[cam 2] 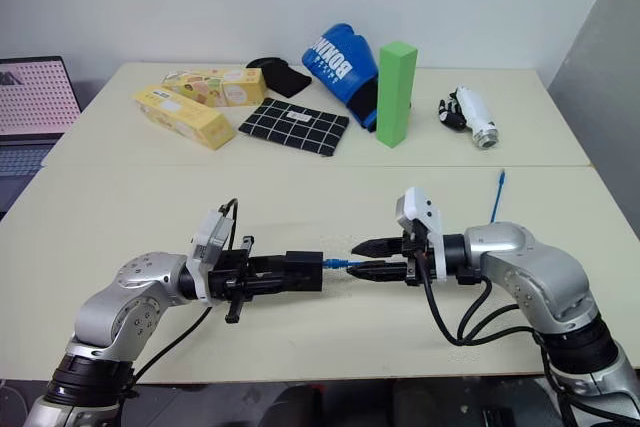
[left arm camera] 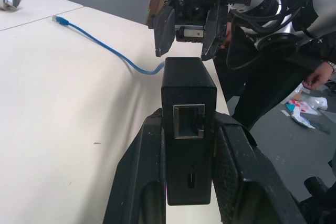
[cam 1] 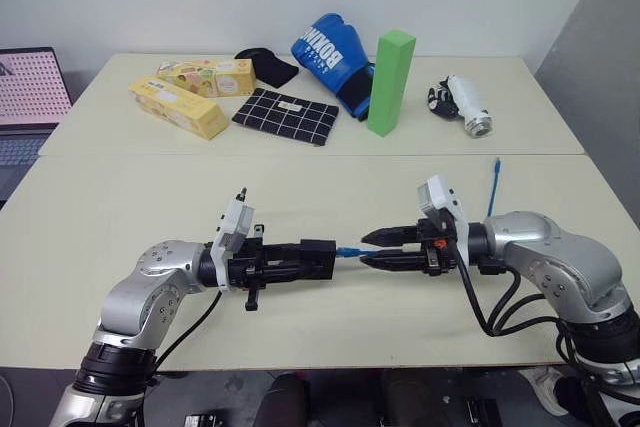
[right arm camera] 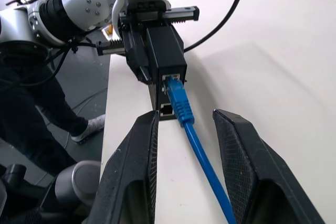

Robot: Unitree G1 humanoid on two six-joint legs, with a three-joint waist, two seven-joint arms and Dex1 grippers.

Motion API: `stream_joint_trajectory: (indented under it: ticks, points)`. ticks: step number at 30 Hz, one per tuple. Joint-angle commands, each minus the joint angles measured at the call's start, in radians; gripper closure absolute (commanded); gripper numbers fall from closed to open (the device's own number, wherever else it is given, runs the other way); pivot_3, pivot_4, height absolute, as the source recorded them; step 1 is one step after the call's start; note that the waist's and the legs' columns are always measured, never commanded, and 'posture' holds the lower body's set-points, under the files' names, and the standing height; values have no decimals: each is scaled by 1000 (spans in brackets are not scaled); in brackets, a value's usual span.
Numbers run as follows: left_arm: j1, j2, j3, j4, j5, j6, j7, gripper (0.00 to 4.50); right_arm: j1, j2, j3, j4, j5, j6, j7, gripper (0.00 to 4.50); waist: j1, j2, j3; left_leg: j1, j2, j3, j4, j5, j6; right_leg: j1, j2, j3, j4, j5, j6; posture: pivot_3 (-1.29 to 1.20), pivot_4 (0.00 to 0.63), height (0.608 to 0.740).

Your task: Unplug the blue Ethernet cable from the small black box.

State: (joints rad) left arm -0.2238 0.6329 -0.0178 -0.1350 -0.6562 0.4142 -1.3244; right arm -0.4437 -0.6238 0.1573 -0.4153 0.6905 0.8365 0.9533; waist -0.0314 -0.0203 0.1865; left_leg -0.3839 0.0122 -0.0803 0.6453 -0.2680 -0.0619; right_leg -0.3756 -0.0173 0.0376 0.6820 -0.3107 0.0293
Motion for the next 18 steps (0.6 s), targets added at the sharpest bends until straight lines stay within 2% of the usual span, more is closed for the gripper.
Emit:
stream_joint_trajectory:
  ticks: [1,18]
  points:
    - [-13,1,-5,-19,-4,0,-14,3729,-1,32,-2,-12,4,-4,-32,2774,0,0,0,0,0,0,0,0,0,0,0,0,0,0,0,0,150,740]
    - [-20,-7,-16,-13,0,-10,-11,3729,-17,67,47,-13,10,30,-32,2774,0,0,0,0,0,0,0,0,0,0,0,0,0,0,0,0,150,740]
